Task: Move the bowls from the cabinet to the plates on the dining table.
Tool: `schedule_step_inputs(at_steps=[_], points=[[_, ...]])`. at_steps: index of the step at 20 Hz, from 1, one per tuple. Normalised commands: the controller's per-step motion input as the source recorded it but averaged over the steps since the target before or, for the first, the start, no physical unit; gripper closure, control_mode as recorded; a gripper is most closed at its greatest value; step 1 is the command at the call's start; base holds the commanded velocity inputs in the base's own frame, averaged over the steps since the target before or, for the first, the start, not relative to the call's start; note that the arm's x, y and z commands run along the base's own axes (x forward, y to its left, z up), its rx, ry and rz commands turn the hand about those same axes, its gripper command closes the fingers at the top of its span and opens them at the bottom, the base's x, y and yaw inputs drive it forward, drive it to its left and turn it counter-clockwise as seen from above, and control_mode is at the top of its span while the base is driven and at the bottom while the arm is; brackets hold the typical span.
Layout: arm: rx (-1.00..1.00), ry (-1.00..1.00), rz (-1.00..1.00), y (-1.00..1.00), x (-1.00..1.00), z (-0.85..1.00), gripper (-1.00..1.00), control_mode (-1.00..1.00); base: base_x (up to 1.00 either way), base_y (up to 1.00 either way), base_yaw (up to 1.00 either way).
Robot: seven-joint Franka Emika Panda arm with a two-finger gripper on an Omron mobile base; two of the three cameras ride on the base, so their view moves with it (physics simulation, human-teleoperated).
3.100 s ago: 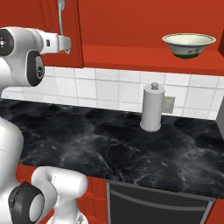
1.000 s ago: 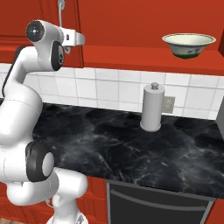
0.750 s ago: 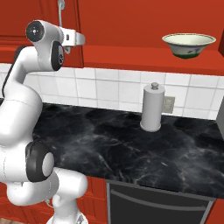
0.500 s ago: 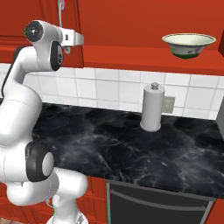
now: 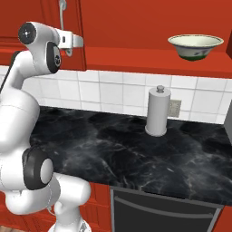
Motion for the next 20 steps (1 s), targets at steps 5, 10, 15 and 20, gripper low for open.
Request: schedule_step_inputs(at_steps=[5,10,15,20], points=[[0.0,0.0,-0.07,0.17,-0.18,0.16,1.0,-1.0,0.0,0.0,0.0],[0.0,0.0,-0.06,0.18,-0.24,0.13,1.0,-1.0,0.0,0.0,0.0],[0.0,0.0,-0.05,0.23,-0.26,0.12,1.0,-1.0,0.0,0.0,0.0],[0.0,0.0,-0.06,0.27,-0.31,0.12,1.0,-1.0,0.0,0.0,0.0]])
